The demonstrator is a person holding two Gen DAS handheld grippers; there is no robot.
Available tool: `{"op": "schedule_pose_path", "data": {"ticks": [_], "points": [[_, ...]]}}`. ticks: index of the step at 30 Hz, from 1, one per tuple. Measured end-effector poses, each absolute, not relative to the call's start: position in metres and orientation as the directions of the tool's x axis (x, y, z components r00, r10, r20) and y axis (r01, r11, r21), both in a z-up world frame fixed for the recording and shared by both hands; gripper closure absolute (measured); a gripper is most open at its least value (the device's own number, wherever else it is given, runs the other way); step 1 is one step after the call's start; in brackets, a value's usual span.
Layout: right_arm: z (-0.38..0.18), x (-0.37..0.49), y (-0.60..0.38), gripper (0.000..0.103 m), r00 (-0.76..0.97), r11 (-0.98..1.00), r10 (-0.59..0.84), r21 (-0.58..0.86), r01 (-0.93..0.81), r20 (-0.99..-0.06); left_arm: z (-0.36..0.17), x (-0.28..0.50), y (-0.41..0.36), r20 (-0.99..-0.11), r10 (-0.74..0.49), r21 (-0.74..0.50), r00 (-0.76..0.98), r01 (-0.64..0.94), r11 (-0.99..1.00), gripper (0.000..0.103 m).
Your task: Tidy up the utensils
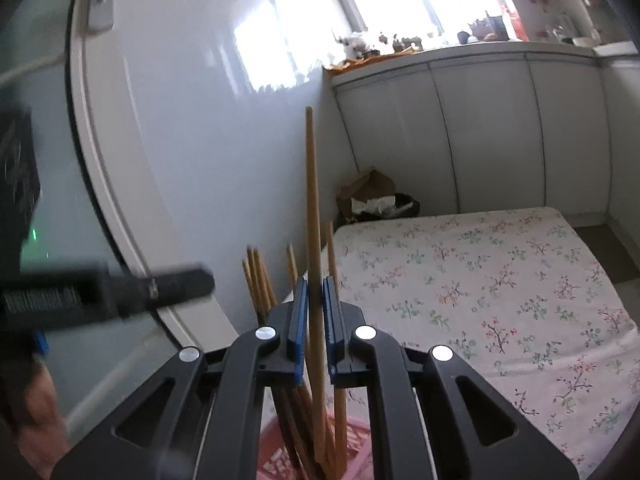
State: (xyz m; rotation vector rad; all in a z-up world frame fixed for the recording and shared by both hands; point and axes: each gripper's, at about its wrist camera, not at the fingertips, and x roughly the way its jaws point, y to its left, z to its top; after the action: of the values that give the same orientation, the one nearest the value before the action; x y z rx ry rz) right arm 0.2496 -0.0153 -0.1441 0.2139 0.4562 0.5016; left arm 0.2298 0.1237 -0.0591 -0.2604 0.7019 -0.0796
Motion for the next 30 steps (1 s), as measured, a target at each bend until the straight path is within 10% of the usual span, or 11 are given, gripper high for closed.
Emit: {"op": "schedule_pose_path", "data": {"ticks": [11,15,23,30], "points": [[-0.136,0.223,-0.059,0.093,0.75,0.875,0.472,0.352,-0.333,-0.463,-0.049,0.21,0.116,-0.613,-0.162,-0.257,0.773,-0.001,0.966,0.065],[-0.112,0.181,-0.09,0.069,0.744,0.882,0.461,0.342,-0.323,-0.484,-0.047,0.174,0.098,-0.623,-0.118,-0.2,0.773,-0.012,0.98,0.059],[-0.078,0.068,-0.148,0.047,0.692,0.891,0.453,0.321,-0.322,-0.563,-0.027,0.062,0.05,-0.593,-0.016,-0.051,0.805,-0.017,0.999,0.008],[-0.041,-0.009,-0.176,0.022,0.731,0.925,0.38,0.227,-0.305,-0.567,0.0,0.006,0.016,-0.594,0.022,0.017,0.804,-0.015,1.0,0.007]]}}
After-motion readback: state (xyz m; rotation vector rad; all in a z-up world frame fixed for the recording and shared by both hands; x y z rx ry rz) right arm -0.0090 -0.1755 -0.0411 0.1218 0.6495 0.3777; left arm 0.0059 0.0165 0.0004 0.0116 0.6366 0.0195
